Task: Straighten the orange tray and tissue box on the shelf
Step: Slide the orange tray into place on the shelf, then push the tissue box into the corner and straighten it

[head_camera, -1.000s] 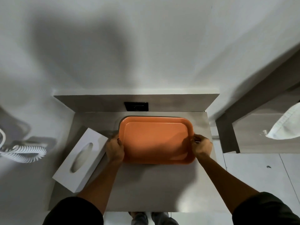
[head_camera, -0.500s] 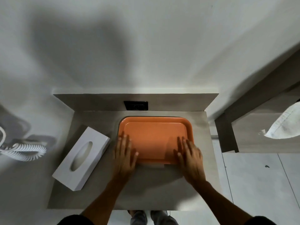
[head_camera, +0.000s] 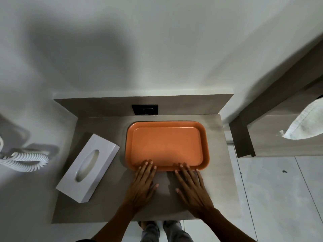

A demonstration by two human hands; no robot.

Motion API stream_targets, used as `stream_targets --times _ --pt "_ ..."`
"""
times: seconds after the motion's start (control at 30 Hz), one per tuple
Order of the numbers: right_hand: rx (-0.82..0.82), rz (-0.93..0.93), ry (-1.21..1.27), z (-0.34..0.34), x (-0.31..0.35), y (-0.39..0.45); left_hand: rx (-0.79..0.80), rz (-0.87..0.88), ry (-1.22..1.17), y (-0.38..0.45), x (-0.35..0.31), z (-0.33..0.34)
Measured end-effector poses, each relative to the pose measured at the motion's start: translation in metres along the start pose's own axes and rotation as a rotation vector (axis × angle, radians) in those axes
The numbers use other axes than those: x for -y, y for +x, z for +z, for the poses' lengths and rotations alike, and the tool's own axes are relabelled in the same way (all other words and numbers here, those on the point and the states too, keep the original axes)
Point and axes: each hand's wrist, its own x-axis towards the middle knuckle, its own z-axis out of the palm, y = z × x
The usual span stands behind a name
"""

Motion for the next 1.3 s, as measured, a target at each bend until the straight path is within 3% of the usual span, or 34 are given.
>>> stream_targets --times 0.87,1.1,1.3 --pt "0.062 0.025 0.037 -0.016 -0.009 0.042 -0.061 -0.02 0.097 0.043 0.009 -0.003" --pt "0.003 -0.129 0.06 -0.028 0.01 0.06 -0.125 -0.079 0.046 0.028 0.015 -0.016" --pt "-0.003 -0.321 0.082 -0.031 0.063 0.09 -0.222 -0.276 0.056 -0.01 0.059 -0.05"
